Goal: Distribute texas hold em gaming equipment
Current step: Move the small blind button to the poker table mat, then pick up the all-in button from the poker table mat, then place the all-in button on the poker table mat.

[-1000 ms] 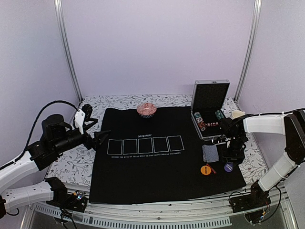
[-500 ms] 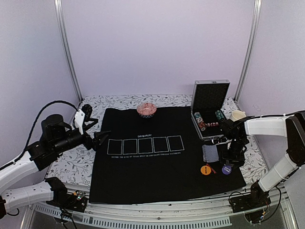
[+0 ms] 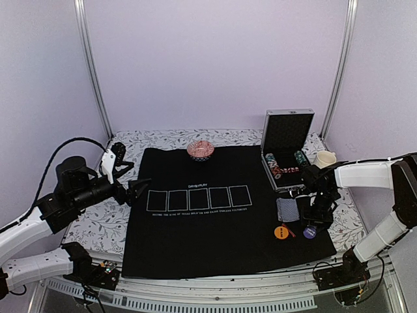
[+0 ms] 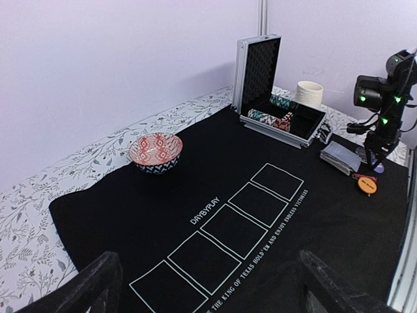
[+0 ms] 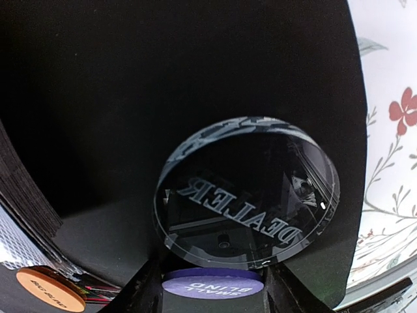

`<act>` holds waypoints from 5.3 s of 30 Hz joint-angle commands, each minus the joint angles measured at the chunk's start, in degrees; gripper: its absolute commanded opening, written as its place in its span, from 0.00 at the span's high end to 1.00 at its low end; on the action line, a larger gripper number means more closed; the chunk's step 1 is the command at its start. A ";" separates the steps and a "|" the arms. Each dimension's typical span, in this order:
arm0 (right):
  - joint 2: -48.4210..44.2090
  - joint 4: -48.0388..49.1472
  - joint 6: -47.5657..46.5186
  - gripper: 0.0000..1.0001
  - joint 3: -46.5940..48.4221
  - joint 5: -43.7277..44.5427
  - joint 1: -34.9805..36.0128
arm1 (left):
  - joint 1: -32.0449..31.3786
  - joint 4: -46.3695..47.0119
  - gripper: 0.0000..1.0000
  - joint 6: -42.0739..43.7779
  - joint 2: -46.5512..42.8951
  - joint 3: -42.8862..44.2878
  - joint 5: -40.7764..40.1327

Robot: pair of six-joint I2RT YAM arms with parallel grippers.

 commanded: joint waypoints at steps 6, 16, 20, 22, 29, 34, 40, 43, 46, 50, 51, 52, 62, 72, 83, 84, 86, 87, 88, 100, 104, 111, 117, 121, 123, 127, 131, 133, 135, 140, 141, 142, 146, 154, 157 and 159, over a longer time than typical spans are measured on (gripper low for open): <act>0.60 -0.54 1.34 0.59 0.30 0.38 1.28 | -0.61 0.97 0.06 -0.03 -0.25 0.93 0.61; -5.66 -9.03 3.18 0.63 5.71 3.12 2.62 | -0.61 0.97 0.07 -0.06 -0.27 0.93 0.61; -6.58 -10.32 4.44 0.64 8.71 2.07 7.15 | -0.61 0.97 0.06 -0.11 -0.03 0.93 1.09; -5.83 -8.68 4.49 0.64 10.53 0.01 10.95 | -0.60 1.03 0.07 -0.15 0.14 0.93 2.10; 3.60 -7.06 3.49 0.64 16.33 -0.94 18.44 | -0.61 1.06 0.06 -0.10 0.44 0.90 2.52; 8.06 -7.57 2.40 0.63 17.47 -0.76 19.20 | -0.66 0.97 0.07 0.02 0.43 0.84 2.27; 9.32 -6.70 2.64 0.59 17.03 0.43 19.27 | -0.68 1.05 0.06 -0.04 0.61 0.84 2.71; 10.80 -5.70 1.71 0.58 17.01 0.31 19.20 | -0.64 0.97 0.07 -0.08 0.53 0.84 2.62; 12.40 -5.48 1.03 0.57 17.57 0.41 19.14 | -0.69 0.98 0.06 0.00 0.43 0.78 2.49; 13.54 -5.90 0.79 0.51 18.96 1.21 19.19 | -0.68 1.03 0.07 0.03 0.43 0.78 2.60; 13.58 -6.07 0.83 0.48 19.15 1.50 19.22 | -0.69 0.99 0.06 0.05 0.43 0.76 2.54; 13.58 -6.34 0.83 0.44 19.25 1.66 19.16 | -0.67 0.97 0.06 0.05 0.48 0.75 2.53; 10.77 -9.17 1.38 0.19 20.85 1.76 19.18 | -0.64 1.01 0.06 0.00 0.52 0.80 2.44; -2.12 -8.72 0.86 0.14 16.36 1.22 11.49 | -0.69 0.97 0.06 0.01 0.18 0.84 2.77; -4.09 -1.81 -5.22 0.01 5.84 1.76 -6.32 | -0.67 0.72 0.06 0.14 -0.78 0.67 2.56; -3.48 -0.90 -5.64 0.01 5.21 1.48 -6.75 | -0.66 0.76 0.06 0.08 -0.86 0.67 2.53; -2.50 0.79 -6.17 0.01 4.34 0.91 -7.42 | -0.66 0.71 0.06 0.03 -0.88 0.67 2.53; -2.05 1.36 -6.34 0.01 3.95 0.83 -7.55 | -0.65 0.70 0.06 0.05 -0.82 0.67 2.60; -1.59 1.79 -6.45 0.01 3.65 1.02 -7.71 | -0.68 0.70 0.06 0.01 -0.80 0.67 2.62; 3.35 4.43 -7.17 0.10 2.05 1.97 -8.54 | -0.69 0.70 0.06 0.18 -0.36 0.67 2.44; 4.71 4.43 -7.08 0.16 1.98 2.32 -8.60 | -0.61 0.67 0.07 0.23 -0.36 0.67 2.37; 4.06 3.06 -6.31 0.38 2.63 3.28 -8.50 | -0.63 0.66 0.06 0.23 -0.36 0.67 2.25; 0.22 -1.72 -5.96 0.47 5.59 5.26 -8.51 | -0.66 0.66 0.06 0.27 -0.35 0.73 2.19; -3.05 -5.61 -5.29 0.51 9.34 6.87 -8.33 | -0.59 0.62 0.06 0.19 -0.27 0.75 2.09; -4.51 -7.04 -4.87 0.53 12.03 7.49 -7.15 | -0.64 0.68 0.06 0.23 -0.27 0.84 2.10; -5.40 -6.88 -3.29 0.56 20.17 6.61 0.48 | -0.62 0.68 0.07 0.23 -0.31 0.86 2.03; 0.03 -6.63 -3.49 0.57 31.72 8.01 11.75 | -0.70 0.70 0.06 0.14 -0.44 0.84 1.96; 5.32 -6.78 -4.55 0.57 37.87 7.78 16.81 | -0.64 0.63 0.06 0.14 -0.60 0.84 1.83; 11.41 -6.50 -6.33 0.57 44.17 6.41 21.87 | -0.69 0.63 0.06 0.13 -0.90 0.80 1.78; 30.40 -9.30 -13.30 0.57 59.29 1.20 33.14 | -0.61 0.53 0.06 0.23 -1.49 0.68 0.75; 33.79 -10.68 -14.83 0.57 61.95 0.40 35.46 | -0.62 0.53 0.06 0.23 -1.58 0.67 0.61; 36.76 -11.91 -15.72 0.57 64.49 -0.31 36.97 | -0.61 0.53 0.06 0.23 -1.64 0.67 0.51; 44.35 -14.10 -18.98 0.57 70.31 -4.19 41.47 | -0.67 0.61 0.06 0.16 -1.85 0.67 0.01; 47.26 -12.13 -17.49 0.60 71.11 -7.18 43.50 | -0.64 0.69 0.06 0.07 -1.68 0.67 0.28; 46.97 -13.29 -17.51 0.61 71.11 -6.69 44.13 | -0.62 0.71 0.06 0.14 -1.68 0.66 0.29; 46.92 -14.69 -17.21 0.61 70.98 -5.52 44.33 | -0.61 0.70 0.06 0.14 -1.63 0.67 0.29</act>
